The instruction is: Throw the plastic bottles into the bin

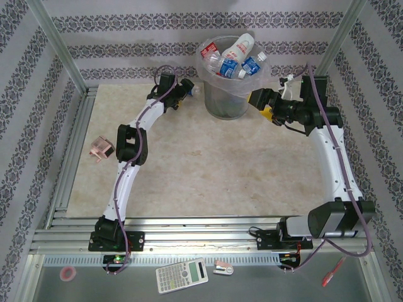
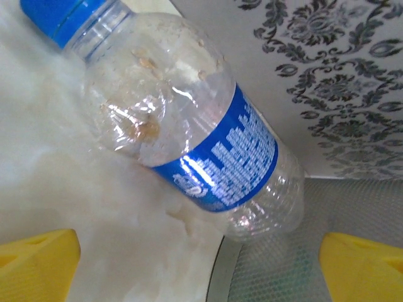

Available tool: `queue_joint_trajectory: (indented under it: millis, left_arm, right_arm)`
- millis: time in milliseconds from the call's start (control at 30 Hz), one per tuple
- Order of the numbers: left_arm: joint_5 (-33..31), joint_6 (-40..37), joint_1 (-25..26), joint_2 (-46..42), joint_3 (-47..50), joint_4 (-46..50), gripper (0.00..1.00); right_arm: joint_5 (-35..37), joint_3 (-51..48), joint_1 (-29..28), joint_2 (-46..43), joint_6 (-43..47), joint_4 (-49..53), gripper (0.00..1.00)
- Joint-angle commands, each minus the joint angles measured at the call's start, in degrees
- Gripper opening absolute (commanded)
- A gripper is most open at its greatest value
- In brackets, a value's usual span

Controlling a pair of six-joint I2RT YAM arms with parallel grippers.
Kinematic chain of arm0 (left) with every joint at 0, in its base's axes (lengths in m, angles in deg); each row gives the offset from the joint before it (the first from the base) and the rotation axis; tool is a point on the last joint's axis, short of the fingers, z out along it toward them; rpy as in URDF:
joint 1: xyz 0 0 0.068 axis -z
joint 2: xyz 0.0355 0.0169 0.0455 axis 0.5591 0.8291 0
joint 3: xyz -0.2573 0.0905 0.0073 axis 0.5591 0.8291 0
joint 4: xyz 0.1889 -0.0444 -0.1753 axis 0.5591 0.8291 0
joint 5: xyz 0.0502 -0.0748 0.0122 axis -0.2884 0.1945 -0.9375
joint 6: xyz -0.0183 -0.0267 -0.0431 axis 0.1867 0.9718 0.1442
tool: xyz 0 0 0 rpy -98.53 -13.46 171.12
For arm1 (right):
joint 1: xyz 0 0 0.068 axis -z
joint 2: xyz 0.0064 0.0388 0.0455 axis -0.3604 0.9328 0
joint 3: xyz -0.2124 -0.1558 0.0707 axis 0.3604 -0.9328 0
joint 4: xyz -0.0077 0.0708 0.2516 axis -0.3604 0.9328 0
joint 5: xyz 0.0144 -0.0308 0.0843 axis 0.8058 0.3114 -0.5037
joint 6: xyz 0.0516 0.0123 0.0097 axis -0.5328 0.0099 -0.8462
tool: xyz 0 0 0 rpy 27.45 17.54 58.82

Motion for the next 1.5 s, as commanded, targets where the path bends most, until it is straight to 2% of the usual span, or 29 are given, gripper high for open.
queue_joint_trajectory:
  millis: [0, 100, 233, 467, 833, 1200, 1300, 1367, 1467]
  left_arm:
    - [0.21, 4.49, -0.23, 0.39, -2.56, -9.89, 0.75]
    - [0.97, 6.73, -0.15, 1.0, -2.52, -15.02, 0.5]
    - [1.95, 10.15, -0.08, 1.9, -2.8, -22.07, 0.37]
    - [-0.84, 14.13, 0.31, 9.08, -12.57, -22.61, 0.3]
    - [-5.14, 15.41, 0.66, 13.23, -15.46, -24.0, 0.27]
    - [-2.92, 14.8, -0.61, 13.63, -14.06, -16.45, 0.22]
    - [0.8, 8.96, -1.76, 8.71, -9.04, -11.66, 0.18]
    - [0.07, 2.44, -2.3, -0.34, 2.77, -11.99, 0.17]
    - [-4.53, -2.23, -4.09, -18.06, 26.62, -21.2, 0.18]
  right_arm:
    - [-2.1, 1.17, 0.63, 1.53, 1.95, 0.45, 0.98]
    - [-2.44, 1.44, 0.63, 2.66, 1.78, 0.04, 0.98]
    - [-2.81, 1.38, 0.38, 3.6, 1.4, -0.23, 0.97]
    - [-2.46, 0.66, 0.28, 3.9, 1.17, -0.24, 0.97]
    - [-2.39, -0.18, -0.14, 3.07, 0.32, -1.18, 0.97]
    - [-1.14, -1.32, 0.19, 0.24, 0.96, -0.07, 0.98]
    - [-0.91, -1.54, 0.28, -0.71, 0.86, 0.28, 0.97]
    - [-0.59, -2.12, 0.28, -1.7, 0.81, 0.18, 0.98]
    - [-0.14, -3.38, 0.28, -2.83, 0.43, -0.34, 0.98]
